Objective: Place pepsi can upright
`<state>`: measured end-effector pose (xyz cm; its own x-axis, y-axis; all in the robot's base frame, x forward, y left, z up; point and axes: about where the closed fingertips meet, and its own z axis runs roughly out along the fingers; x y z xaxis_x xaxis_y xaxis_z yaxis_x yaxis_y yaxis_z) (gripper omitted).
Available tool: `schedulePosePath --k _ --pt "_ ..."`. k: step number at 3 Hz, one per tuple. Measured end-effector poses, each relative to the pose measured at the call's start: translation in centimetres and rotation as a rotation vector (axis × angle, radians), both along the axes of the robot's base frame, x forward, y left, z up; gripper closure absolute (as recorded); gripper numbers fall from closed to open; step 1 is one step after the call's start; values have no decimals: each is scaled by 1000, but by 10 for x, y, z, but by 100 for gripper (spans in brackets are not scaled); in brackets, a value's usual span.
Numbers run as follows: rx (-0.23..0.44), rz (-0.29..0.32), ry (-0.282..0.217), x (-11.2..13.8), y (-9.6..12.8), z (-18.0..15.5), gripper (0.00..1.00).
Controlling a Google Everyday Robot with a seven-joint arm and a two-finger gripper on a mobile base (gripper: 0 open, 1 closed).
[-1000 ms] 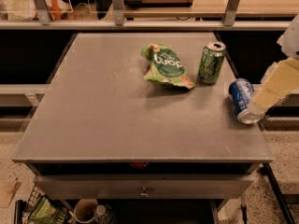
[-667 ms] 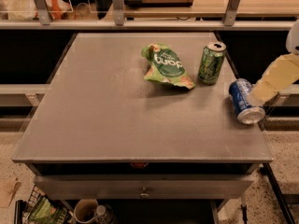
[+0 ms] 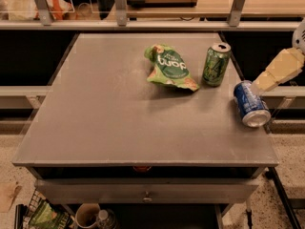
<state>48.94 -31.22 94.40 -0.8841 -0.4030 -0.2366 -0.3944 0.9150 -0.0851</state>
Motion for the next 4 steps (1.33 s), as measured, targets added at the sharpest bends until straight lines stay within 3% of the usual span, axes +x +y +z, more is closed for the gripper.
schedulePosePath --k 1,3,4 --pt "72 -108 41 7 -9 -21 0" --pt "81 -149 45 14 -8 -26 0" --pt "75 -223 71 31 -7 -41 0"
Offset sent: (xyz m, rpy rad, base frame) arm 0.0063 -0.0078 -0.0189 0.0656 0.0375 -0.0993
